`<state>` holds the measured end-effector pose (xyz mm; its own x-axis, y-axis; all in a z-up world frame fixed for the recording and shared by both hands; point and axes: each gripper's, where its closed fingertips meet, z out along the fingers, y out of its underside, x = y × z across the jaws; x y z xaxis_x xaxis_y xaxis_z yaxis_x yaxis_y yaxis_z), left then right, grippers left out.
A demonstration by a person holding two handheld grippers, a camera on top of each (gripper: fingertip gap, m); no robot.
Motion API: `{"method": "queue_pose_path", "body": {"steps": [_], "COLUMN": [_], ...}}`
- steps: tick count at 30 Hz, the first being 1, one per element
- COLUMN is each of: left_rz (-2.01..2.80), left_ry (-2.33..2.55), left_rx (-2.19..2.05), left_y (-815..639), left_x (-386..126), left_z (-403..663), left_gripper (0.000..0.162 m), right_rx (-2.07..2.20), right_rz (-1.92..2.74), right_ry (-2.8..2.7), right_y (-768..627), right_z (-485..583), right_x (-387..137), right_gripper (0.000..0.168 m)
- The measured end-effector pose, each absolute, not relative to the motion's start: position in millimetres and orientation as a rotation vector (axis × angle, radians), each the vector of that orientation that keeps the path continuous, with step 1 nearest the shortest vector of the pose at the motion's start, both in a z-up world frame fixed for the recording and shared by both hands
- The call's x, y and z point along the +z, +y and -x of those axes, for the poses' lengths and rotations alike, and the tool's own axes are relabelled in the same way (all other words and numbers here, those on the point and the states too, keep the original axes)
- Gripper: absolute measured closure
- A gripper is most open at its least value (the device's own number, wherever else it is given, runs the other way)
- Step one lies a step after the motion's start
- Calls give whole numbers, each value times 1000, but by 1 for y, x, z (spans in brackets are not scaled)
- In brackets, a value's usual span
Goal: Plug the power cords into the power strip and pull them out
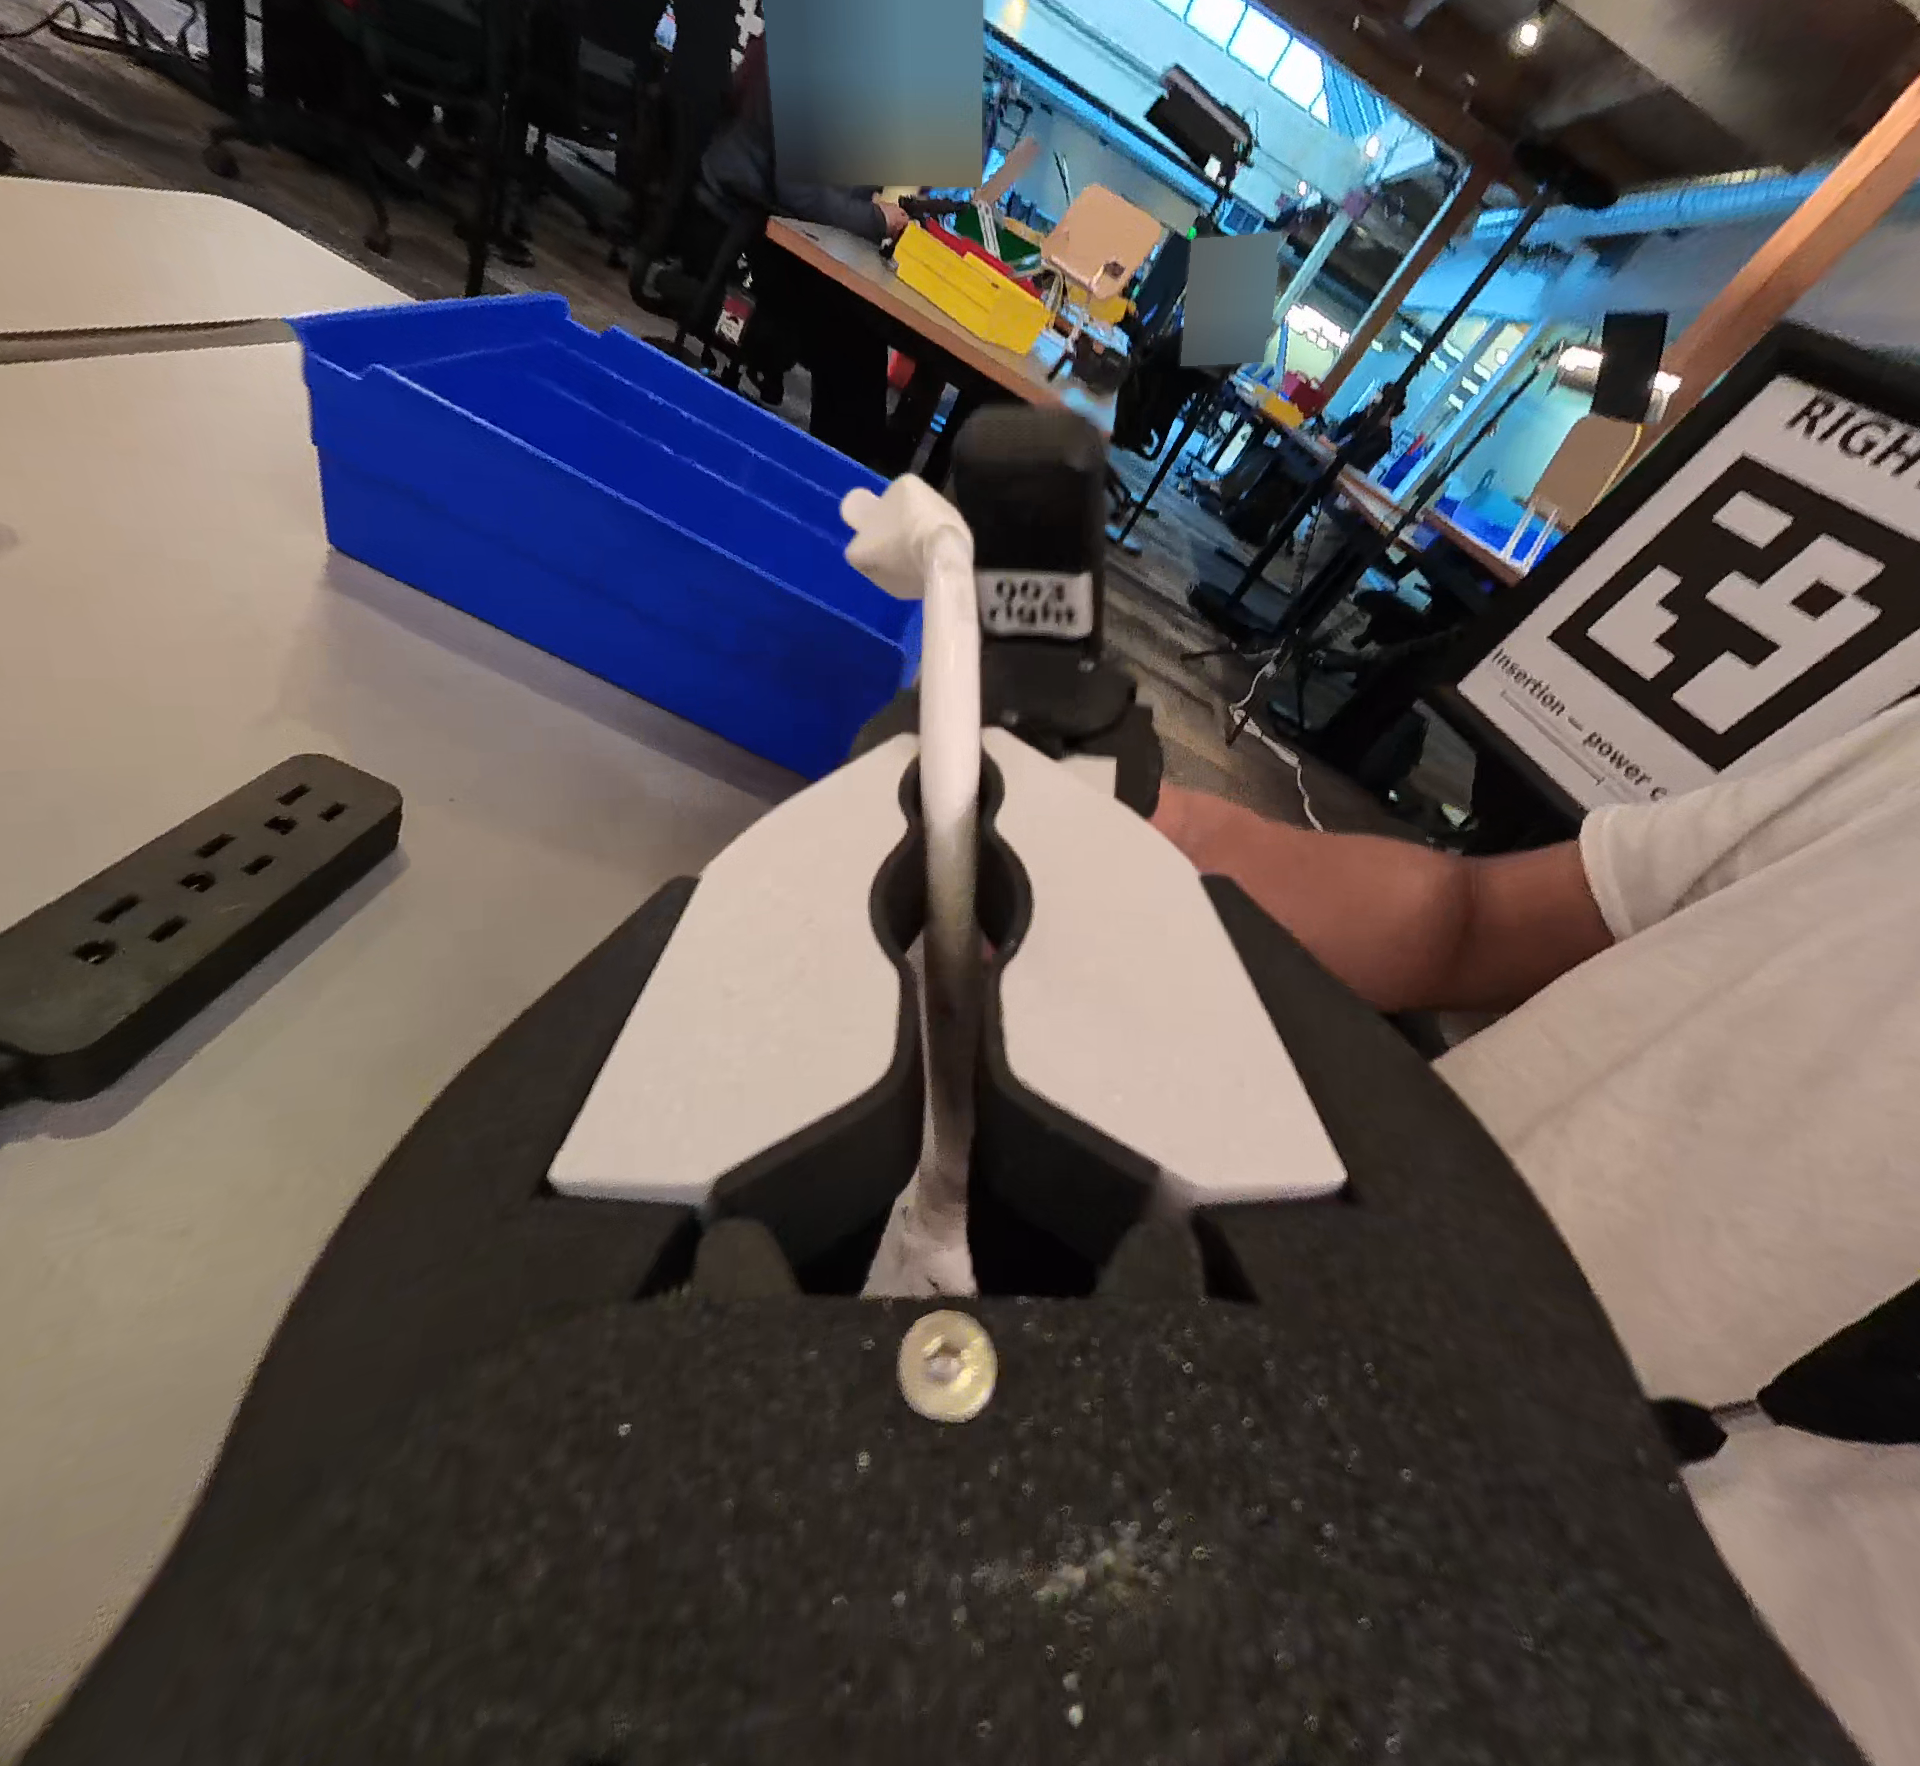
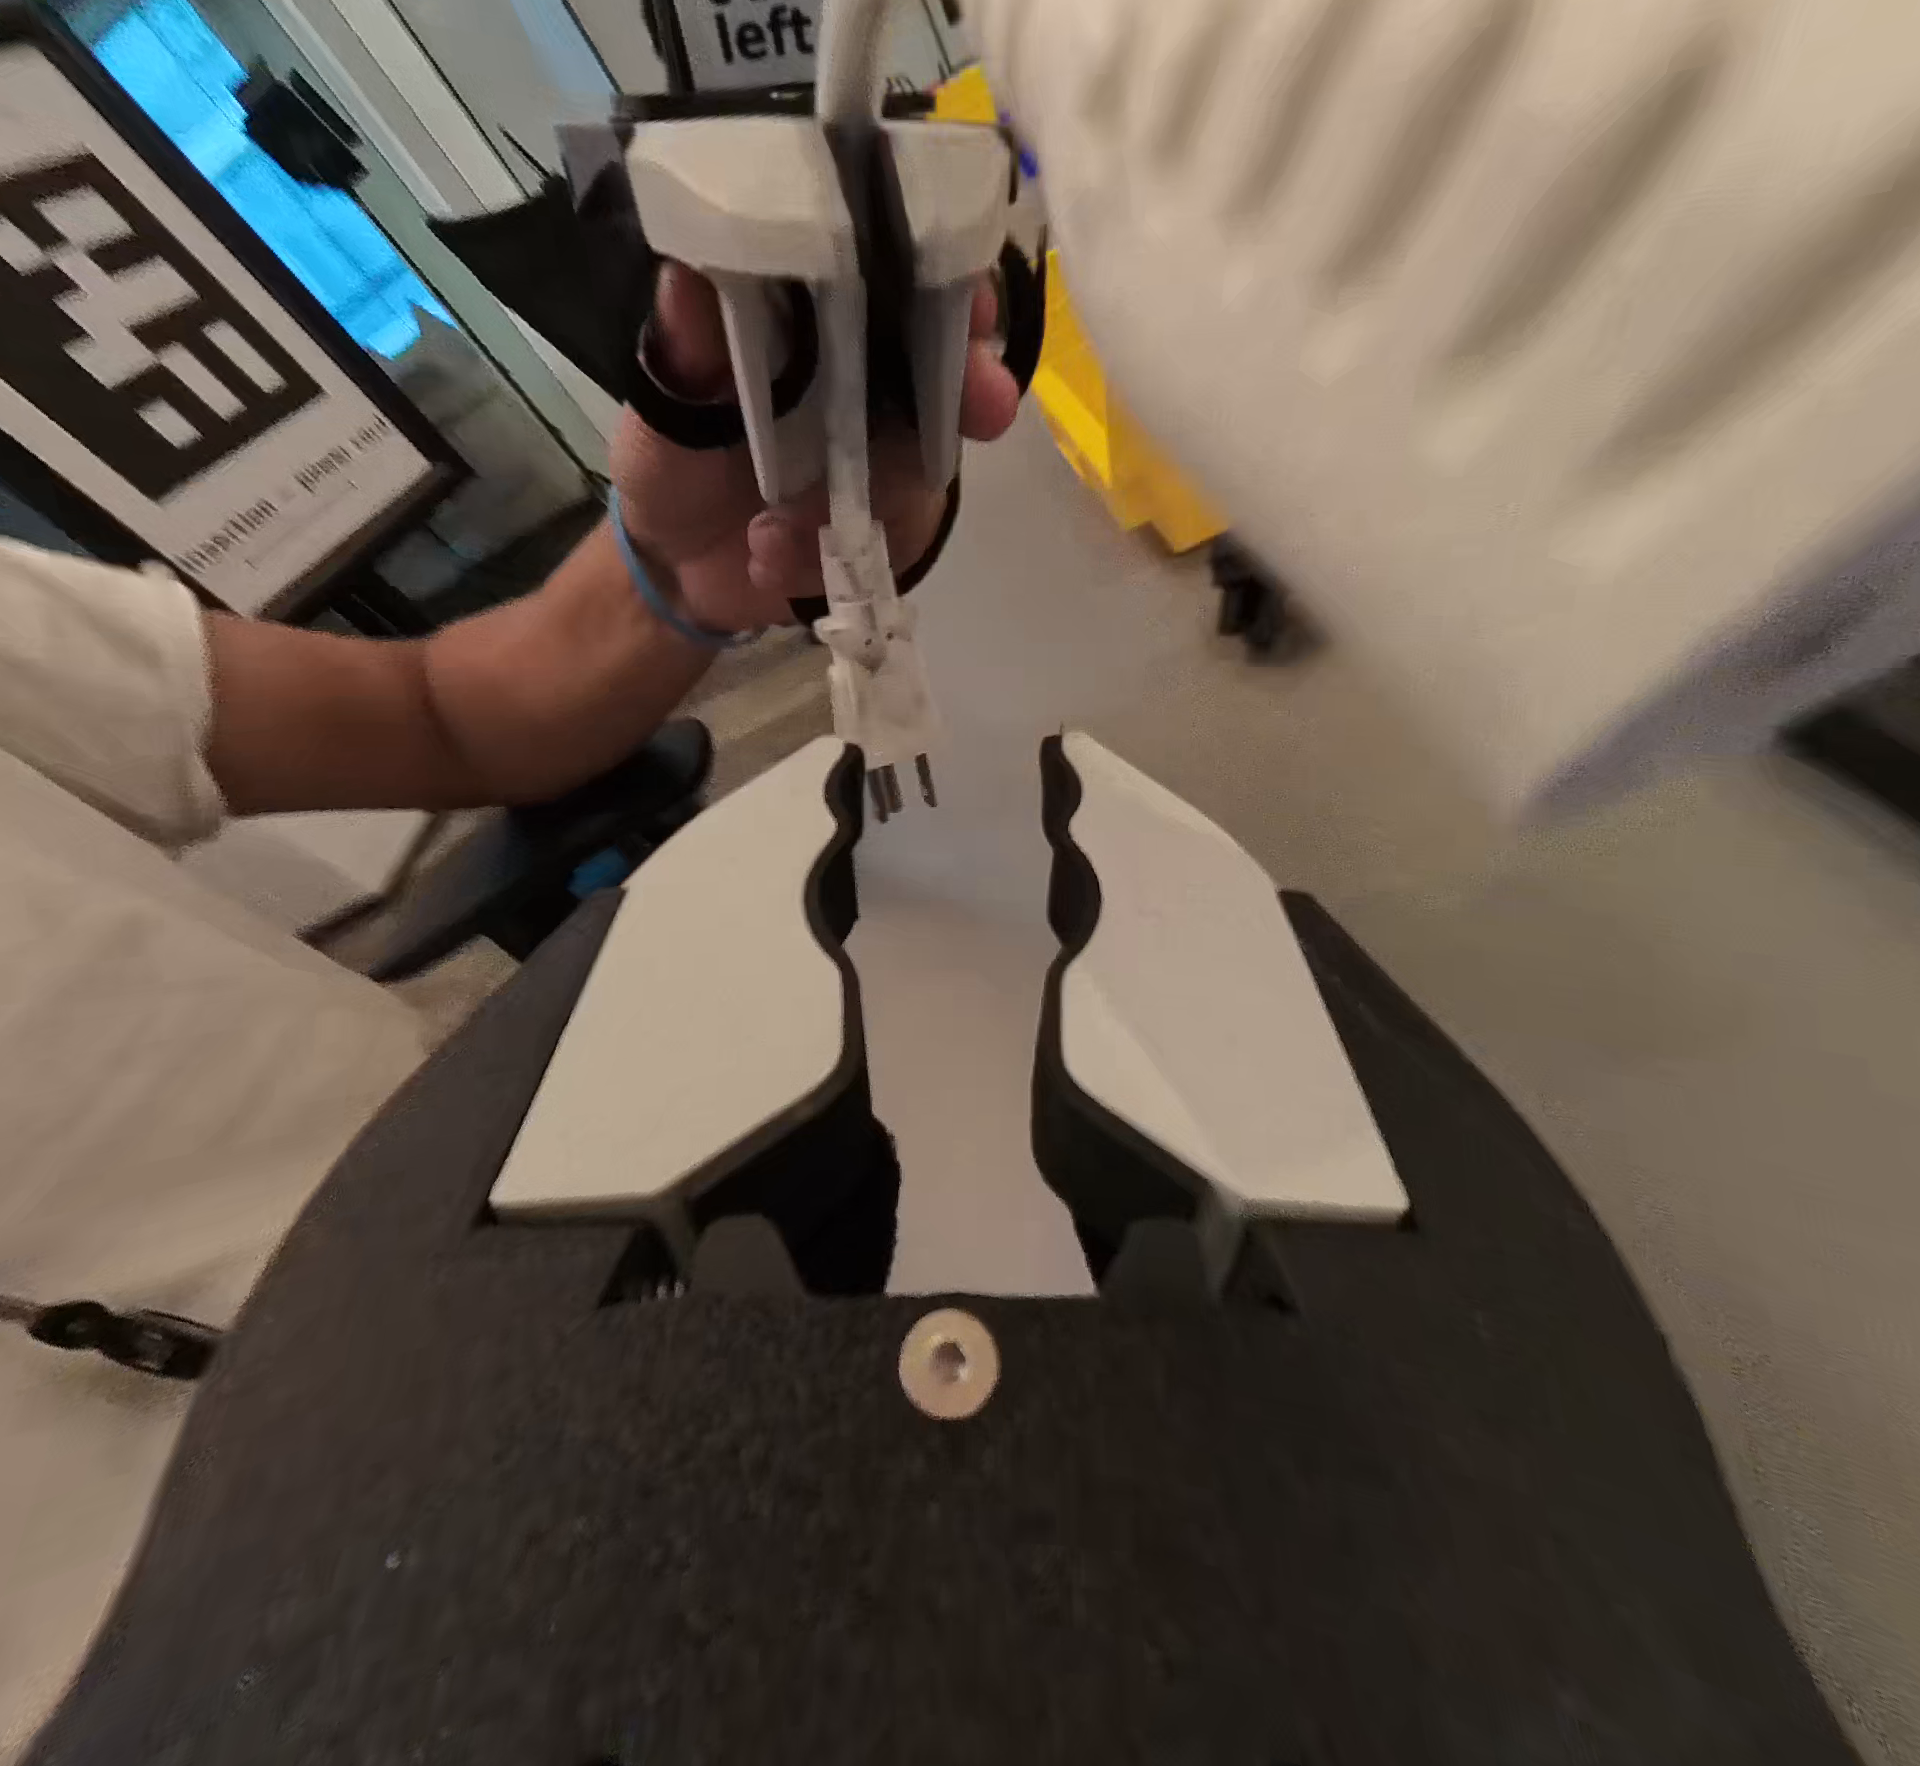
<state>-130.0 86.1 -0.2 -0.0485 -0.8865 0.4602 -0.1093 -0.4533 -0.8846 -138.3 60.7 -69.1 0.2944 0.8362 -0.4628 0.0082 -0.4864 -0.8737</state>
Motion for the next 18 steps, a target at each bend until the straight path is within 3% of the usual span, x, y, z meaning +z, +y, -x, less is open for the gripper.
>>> {"method": "queue_pose_path", "body": {"steps": [5, 10, 18], "left_rz": [1540, 1504, 1334], "left_ry": [1046, 1033, 972], "left_rx": [-1622, -1701, -1821], "left_y": [86, 81, 74], "left_x": [10, 17, 42], "left_z": [134, 133, 145], "left_gripper": [158, 158, 158], "right_rx": [1495, 1504, 1459], "right_rz": [1684, 1523, 1570], "right_ry": [-709, -692, -734], "right_y": [53, 57, 53], "right_z": [164, 172, 165], "right_x": [-68, -41, -59], "right_gripper": [130, 136, 131]}}
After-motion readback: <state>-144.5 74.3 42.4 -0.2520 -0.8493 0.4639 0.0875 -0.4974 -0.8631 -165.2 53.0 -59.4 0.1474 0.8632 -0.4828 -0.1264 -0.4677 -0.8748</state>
